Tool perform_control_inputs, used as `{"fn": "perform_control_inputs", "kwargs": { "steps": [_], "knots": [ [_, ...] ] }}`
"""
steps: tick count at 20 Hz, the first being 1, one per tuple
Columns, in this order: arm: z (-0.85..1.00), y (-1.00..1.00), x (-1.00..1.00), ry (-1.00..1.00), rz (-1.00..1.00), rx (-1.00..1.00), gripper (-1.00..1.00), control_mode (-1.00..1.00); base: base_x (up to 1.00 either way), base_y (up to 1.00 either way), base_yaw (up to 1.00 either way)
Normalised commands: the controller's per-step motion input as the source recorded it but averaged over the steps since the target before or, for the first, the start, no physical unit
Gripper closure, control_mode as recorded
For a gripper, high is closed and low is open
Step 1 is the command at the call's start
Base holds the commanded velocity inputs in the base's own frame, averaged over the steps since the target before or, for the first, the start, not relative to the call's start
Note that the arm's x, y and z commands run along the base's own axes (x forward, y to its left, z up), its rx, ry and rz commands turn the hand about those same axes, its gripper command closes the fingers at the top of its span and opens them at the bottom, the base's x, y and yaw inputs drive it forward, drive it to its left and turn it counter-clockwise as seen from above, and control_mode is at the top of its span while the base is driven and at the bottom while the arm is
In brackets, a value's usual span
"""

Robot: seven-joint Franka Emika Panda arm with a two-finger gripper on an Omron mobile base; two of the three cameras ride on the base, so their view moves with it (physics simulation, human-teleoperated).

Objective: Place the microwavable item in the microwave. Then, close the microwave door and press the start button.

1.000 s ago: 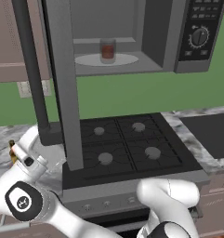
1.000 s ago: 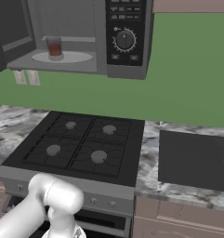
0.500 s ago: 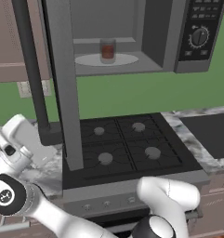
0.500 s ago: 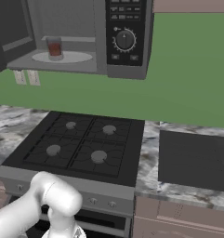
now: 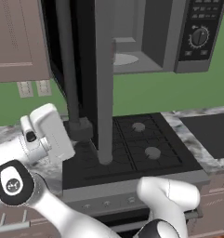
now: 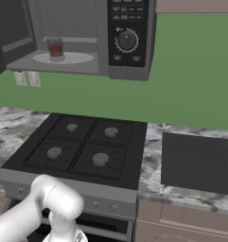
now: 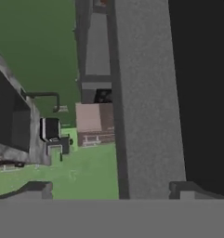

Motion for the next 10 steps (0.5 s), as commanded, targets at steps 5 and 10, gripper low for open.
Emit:
{"fn": "perform_control_inputs", "kwargs": {
  "steps": [5,10],
  "knots": [
    [0.08,-1.0,-0.38,0.0,0.0,0.27,-1.0,-1.0,0.0,0.0,0.0],
    [0.01,-1.0,-0.15,0.0,0.03,0.27,-1.0,-1.0,0.0,0.0,0.0]
  ]
}}
